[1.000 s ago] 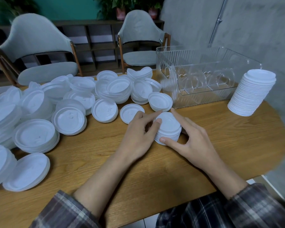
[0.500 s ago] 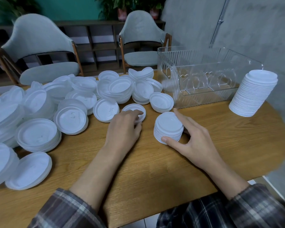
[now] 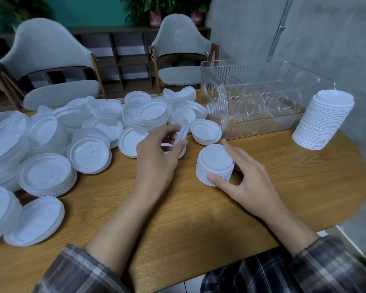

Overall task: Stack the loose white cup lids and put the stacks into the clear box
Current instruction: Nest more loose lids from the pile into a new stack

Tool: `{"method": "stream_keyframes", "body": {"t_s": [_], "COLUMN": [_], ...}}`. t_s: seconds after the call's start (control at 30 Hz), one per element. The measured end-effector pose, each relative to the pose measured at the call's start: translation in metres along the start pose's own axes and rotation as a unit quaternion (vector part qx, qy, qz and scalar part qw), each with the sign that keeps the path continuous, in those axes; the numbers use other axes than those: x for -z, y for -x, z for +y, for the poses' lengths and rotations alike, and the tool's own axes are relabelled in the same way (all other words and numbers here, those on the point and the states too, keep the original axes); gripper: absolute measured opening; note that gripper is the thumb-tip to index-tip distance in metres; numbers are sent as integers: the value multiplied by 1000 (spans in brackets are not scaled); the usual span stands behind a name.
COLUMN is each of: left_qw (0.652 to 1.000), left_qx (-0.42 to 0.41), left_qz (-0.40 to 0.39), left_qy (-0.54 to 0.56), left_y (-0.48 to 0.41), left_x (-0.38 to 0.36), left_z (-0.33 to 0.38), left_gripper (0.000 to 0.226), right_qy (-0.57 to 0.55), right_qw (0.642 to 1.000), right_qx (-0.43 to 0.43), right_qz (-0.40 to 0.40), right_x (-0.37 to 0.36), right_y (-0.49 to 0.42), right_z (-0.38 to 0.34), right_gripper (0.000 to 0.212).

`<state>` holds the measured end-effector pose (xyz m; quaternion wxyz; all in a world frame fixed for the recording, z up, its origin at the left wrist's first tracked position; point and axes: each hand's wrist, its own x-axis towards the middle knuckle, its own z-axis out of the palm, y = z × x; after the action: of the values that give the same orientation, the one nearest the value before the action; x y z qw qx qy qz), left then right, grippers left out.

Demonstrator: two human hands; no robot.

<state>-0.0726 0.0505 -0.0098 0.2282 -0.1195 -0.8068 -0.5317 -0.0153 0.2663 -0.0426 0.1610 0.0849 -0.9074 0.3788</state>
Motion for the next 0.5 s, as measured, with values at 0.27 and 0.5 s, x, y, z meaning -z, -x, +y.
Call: {"method": "stream_keyframes", "body": {"t_s": [0.27, 0.5], "left_qw": [952, 972], "left_qx": [174, 123], "left_qz": [-73, -157], "left_qy": [241, 123], "left_y": [4, 15], "left_x": [-5, -22], "left_z": [13, 2], "left_gripper": [33, 30], "right_qy": [-12, -26], "right_qw": [1000, 1000], "right_qx": [-8, 0], "right_qz": [-4, 1], "right_x": [1, 1], "right_y": [1, 0], "right_z": [-1, 0], "right_gripper": [94, 96]}}
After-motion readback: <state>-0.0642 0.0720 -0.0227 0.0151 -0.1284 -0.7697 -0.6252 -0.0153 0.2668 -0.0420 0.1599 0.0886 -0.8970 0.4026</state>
